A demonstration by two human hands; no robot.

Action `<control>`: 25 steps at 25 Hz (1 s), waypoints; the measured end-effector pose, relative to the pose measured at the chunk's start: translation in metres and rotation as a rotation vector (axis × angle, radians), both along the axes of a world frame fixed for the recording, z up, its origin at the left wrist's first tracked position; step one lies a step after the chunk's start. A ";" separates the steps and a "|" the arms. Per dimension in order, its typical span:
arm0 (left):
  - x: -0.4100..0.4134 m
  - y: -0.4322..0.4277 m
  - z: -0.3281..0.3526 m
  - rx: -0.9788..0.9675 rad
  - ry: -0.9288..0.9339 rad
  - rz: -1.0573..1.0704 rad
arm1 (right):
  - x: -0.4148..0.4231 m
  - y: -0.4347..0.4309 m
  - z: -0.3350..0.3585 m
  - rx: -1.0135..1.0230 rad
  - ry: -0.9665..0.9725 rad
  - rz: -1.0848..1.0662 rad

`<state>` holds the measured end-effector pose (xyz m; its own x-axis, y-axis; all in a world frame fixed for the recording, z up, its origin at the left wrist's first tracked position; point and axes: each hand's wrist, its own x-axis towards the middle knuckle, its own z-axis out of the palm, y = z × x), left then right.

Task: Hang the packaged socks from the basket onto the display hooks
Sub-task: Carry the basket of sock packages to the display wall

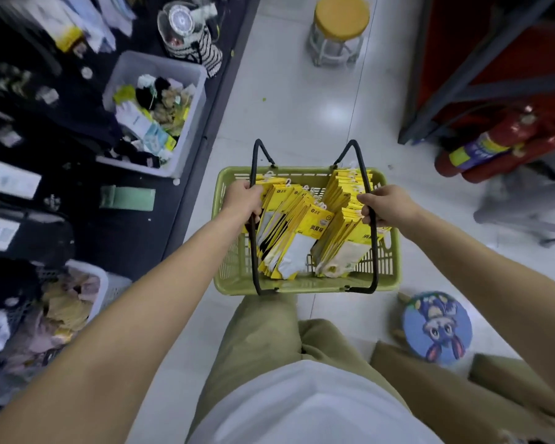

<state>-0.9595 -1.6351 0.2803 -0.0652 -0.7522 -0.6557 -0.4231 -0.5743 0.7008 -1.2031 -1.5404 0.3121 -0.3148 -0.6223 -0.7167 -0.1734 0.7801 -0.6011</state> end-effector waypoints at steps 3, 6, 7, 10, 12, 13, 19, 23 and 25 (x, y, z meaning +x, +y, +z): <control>-0.033 -0.091 0.001 0.014 0.005 -0.036 | -0.035 -0.090 -0.003 0.010 0.021 0.015; -0.067 -0.177 0.015 0.019 -0.017 -0.033 | -0.072 -0.178 0.006 -0.003 0.038 0.022; -0.079 -0.205 0.021 0.019 -0.018 -0.033 | -0.084 -0.205 0.010 -0.013 0.040 0.023; -0.115 -0.287 0.029 0.008 -0.004 0.012 | -0.121 -0.291 0.013 -0.044 0.044 0.044; -0.138 -0.337 0.027 -0.004 -0.005 0.053 | -0.147 -0.346 0.009 -0.053 0.036 0.058; -0.149 -0.360 0.025 -0.008 -0.015 0.063 | -0.159 -0.373 0.006 -0.053 0.033 0.073; -0.221 -0.510 0.032 0.012 -0.034 0.253 | -0.239 -0.570 0.009 -0.012 0.019 0.252; -0.248 -0.586 0.047 0.017 0.013 0.421 | -0.266 -0.695 0.023 -0.030 0.053 0.358; -0.257 -0.625 0.046 0.009 0.027 0.504 | -0.271 -0.759 0.024 -0.056 0.061 0.401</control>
